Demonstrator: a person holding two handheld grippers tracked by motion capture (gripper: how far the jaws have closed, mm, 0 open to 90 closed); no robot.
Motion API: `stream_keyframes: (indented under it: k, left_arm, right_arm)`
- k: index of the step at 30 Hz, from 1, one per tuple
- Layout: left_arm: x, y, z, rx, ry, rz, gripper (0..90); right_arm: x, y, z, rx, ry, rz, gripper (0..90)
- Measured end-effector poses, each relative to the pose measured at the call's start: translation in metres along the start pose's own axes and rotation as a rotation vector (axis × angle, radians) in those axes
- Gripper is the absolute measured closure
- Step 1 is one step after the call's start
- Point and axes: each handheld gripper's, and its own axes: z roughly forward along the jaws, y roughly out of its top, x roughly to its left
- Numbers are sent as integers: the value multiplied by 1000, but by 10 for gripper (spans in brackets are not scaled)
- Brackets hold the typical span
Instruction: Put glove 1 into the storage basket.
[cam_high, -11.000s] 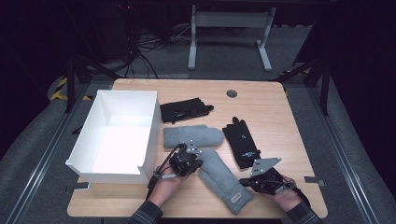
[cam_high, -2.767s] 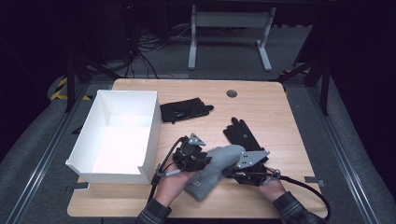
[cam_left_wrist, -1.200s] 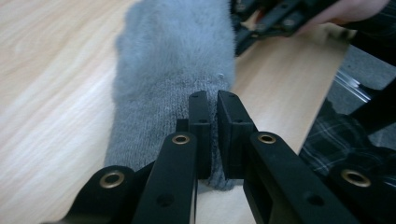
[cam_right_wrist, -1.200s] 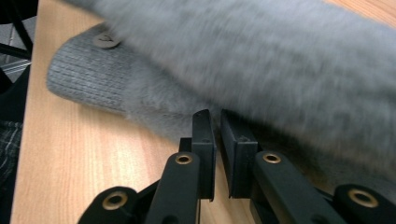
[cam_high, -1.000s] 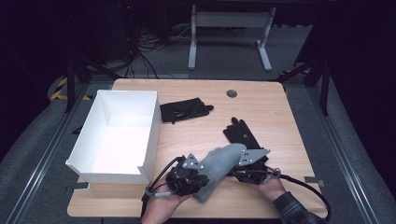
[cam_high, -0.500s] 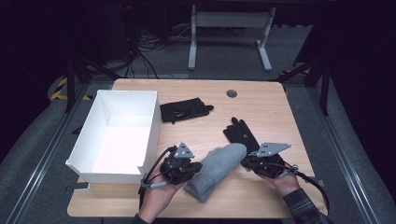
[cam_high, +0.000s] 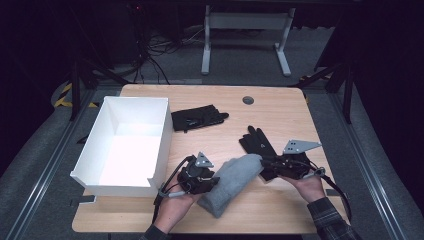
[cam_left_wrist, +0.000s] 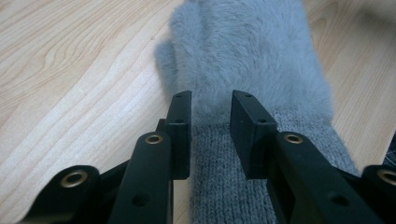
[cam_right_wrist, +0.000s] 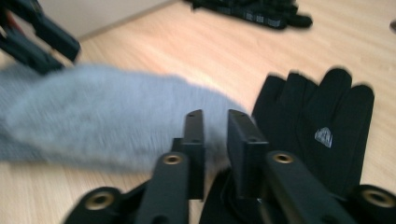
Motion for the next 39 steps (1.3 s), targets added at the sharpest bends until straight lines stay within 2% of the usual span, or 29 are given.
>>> stream_keyframes:
  k: [2, 4, 5, 7, 8, 10, 11, 12, 13, 14, 16, 20, 21, 23, 24, 26, 27, 29, 31, 34, 35, 37, 39]
  left_arm:
    - [0, 0, 1, 1, 1, -2, 689]
    - [-1, -1, 3, 19, 7, 8, 687]
    - [-1, -1, 3, 19, 7, 8, 687]
    - [-2, -1, 5, 21, 5, 16, 687]
    - [-3, -1, 6, 26, 8, 24, 687]
    - [-3, -1, 7, 28, 7, 25, 687]
    - [-3, -1, 8, 31, 5, 26, 687]
    - [-3, -1, 8, 38, 5, 29, 688]
    - [-3, -1, 8, 38, 5, 29, 688]
    - [-4, -1, 9, 38, 8, 31, 688]
    - [-4, -1, 9, 36, 8, 32, 688]
    - [-5, -2, 7, 31, 14, 36, 688]
    - [-6, -2, 7, 29, 13, 35, 688]
    - [-6, -2, 6, 31, 17, 41, 687]
    - [-7, -2, 5, 33, 15, 44, 688]
    - [-7, -3, 5, 30, 16, 42, 687]
    - [-8, -3, 5, 27, 18, 42, 686]
    - [-8, -3, 4, 27, 20, 43, 684]
    - [-9, -4, 3, 16, 21, 43, 655]
    - [-8, -3, 0, 3, 22, 39, 608]
    - [-7, -3, -2, -9, 24, 32, 588]
    - [-3, -2, -5, -22, 29, 21, 563]
    - [0, -1, -7, -35, 28, 5, 534]
  right_arm:
    - [-1, 3, 1, -6, 6, 2, 717]
    - [-3, 7, 11, 21, 5, 8, 634]
    - [-3, 7, 11, 21, 5, 8, 634]
    - [-4, 6, 23, 52, 13, 16, 609]
    - [-5, 5, 32, 82, 15, 15, 630]
    - [-6, 5, 35, 93, 18, 14, 659]
    - [-6, 2, 41, 119, 29, 13, 786]
    - [-6, 2, 43, 126, 34, 16, 827]
    - [-6, 2, 43, 126, 34, 16, 827]
    - [-7, 2, 44, 128, 37, 11, 878]
    - [-7, 4, 42, 115, 36, 12, 888]
    - [-5, 17, 30, 37, 29, -5, 891]
    - [-5, 17, 30, 37, 29, -5, 891]
    - [-2, 32, 28, -9, 28, -32, 891]
    - [-1, 34, 30, -14, 26, -39, 892]
    - [-1, 37, 33, -13, 21, -48, 891]
    - [-2, 40, 42, -10, 15, -57, 891]
    - [-3, 39, 47, -8, 13, -55, 891]
    - [-9, 32, 64, 33, 3, -58, 890]
    - [-11, 27, 73, 42, 1, -60, 882]
    - [-11, 26, 74, 38, 2, -57, 858]
    - [-11, 27, 70, 28, -16, -58, 734]
    - [-12, 28, 61, 4, -23, -52, 701]
